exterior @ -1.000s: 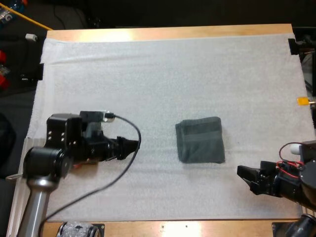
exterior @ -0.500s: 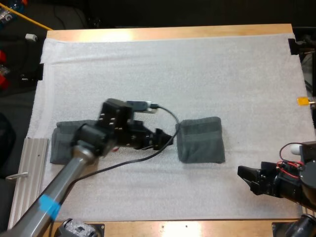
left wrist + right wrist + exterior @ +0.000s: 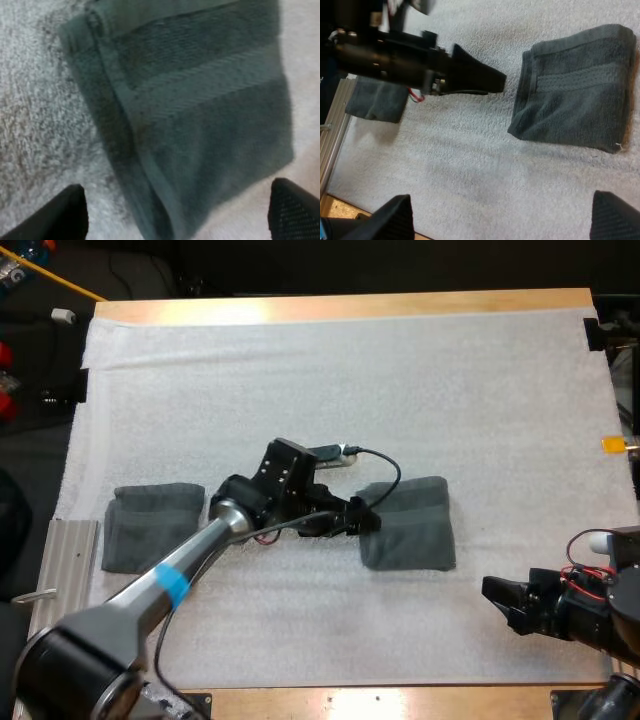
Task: Pick towel from pile, fold and stack
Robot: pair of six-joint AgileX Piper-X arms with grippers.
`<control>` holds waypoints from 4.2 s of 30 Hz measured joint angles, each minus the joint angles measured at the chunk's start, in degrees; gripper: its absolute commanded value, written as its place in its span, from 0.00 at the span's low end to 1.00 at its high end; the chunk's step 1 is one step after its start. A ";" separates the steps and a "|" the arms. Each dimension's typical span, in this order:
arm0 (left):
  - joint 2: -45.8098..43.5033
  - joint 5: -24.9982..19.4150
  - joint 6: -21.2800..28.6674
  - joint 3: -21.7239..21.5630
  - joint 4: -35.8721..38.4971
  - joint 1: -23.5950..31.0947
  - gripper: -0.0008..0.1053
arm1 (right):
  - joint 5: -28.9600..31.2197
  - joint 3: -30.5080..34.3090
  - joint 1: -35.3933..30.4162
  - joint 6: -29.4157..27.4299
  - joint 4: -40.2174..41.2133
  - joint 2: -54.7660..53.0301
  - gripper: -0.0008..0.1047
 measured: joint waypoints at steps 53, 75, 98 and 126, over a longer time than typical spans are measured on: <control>18.52 5.45 -1.86 -15.79 8.20 -6.53 0.26 | 0.00 0.00 0.00 4.70 0.00 0.00 0.67; -0.47 -18.28 26.79 -15.79 35.53 -1.02 0.01 | 0.00 0.00 0.00 4.75 0.00 0.00 0.67; -12.09 -32.49 40.33 -15.18 46.66 30.54 0.01 | -3.45 0.00 0.00 4.75 0.00 0.00 0.67; -2.00 -42.34 40.56 -15.03 43.91 37.86 0.11 | -4.48 0.00 0.00 4.75 0.08 0.00 0.67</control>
